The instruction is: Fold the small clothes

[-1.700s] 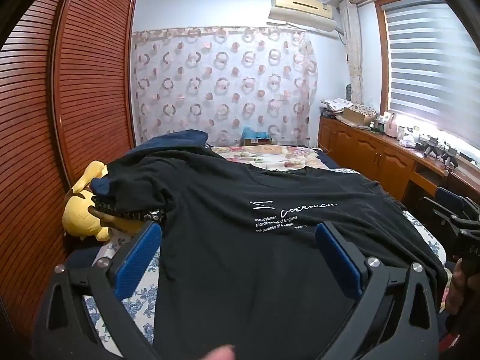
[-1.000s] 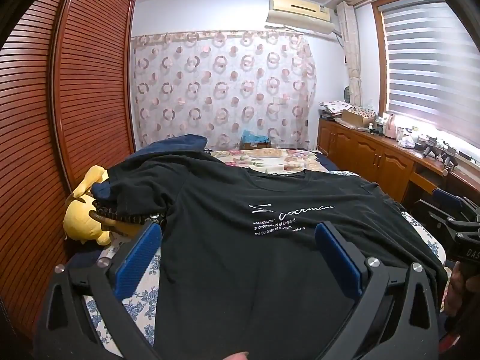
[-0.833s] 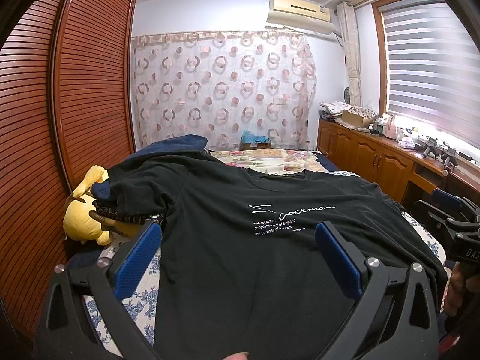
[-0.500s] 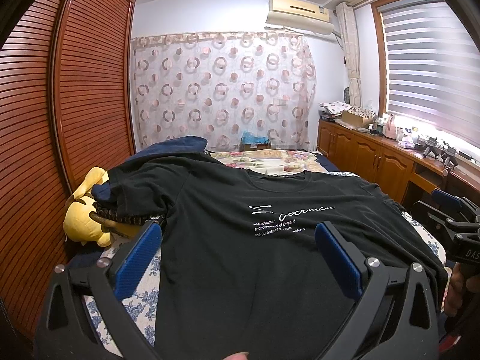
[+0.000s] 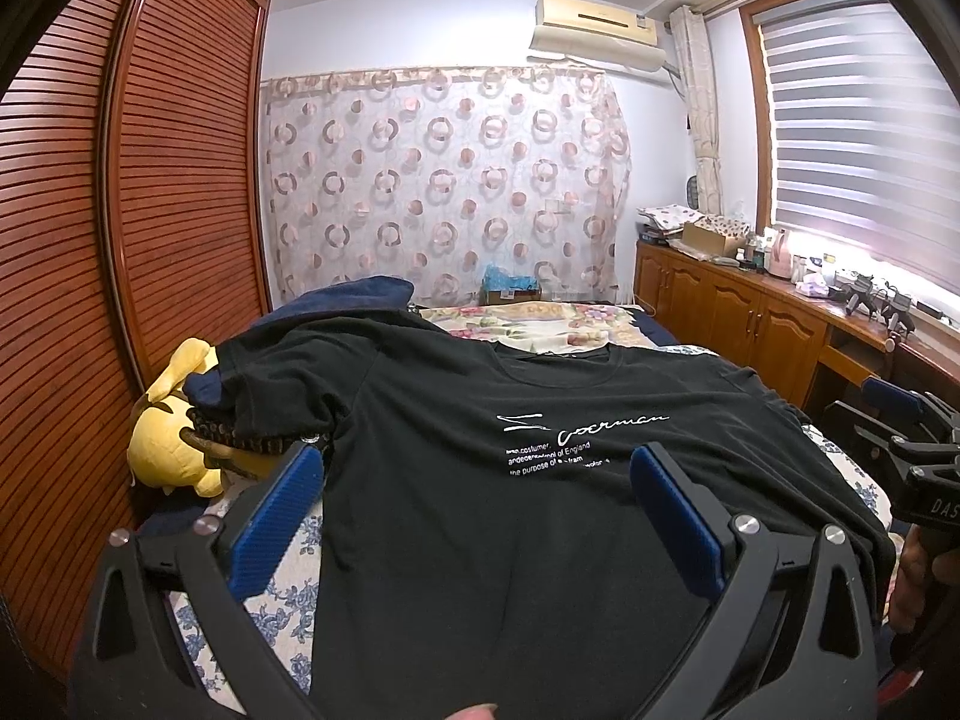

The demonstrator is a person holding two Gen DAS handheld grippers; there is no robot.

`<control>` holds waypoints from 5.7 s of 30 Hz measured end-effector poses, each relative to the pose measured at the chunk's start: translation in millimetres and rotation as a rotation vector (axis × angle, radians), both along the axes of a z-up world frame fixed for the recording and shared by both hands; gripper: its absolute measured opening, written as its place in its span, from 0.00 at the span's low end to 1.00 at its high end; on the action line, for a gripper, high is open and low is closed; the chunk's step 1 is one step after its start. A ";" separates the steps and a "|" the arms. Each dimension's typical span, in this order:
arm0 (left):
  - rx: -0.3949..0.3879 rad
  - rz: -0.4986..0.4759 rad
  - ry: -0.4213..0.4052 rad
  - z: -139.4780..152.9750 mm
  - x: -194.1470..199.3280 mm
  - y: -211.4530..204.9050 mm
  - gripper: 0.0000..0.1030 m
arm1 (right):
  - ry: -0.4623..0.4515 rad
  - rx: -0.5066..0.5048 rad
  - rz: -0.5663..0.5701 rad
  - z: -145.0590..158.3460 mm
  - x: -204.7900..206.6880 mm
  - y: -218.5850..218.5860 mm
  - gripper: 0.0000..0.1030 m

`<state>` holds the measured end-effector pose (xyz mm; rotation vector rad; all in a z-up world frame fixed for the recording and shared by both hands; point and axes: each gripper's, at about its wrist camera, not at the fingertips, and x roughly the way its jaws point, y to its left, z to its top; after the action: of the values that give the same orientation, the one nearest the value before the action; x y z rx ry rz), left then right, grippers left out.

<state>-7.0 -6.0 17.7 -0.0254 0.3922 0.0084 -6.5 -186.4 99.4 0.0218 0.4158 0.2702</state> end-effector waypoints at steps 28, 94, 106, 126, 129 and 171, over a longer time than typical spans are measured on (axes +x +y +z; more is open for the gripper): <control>0.001 -0.002 -0.015 27.0 -1.8 -5.5 1.00 | -0.001 0.001 0.000 0.7 -1.9 0.4 1.00; -0.073 0.037 0.225 -22.0 118.5 175.3 0.74 | 0.247 -0.118 0.243 -89.8 88.4 75.9 0.99; -0.163 0.052 0.338 -39.2 175.2 204.6 0.58 | 0.218 -0.130 0.242 -88.8 87.1 74.6 0.99; 0.056 -0.290 0.287 23.2 169.6 51.9 0.24 | 0.203 -0.112 0.234 -87.5 84.3 72.3 0.99; 0.064 -0.342 0.295 24.6 159.3 43.2 0.44 | 0.204 -0.106 0.234 -87.4 84.6 71.7 0.99; -0.048 -0.211 0.473 -102.3 102.3 123.6 0.74 | 0.418 -0.191 0.718 -102.3 201.0 243.1 0.37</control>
<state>95.3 117.6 -84.6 -0.0289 0.8667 -0.2064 194.5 56.7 -2.9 -0.2681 0.8595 0.9415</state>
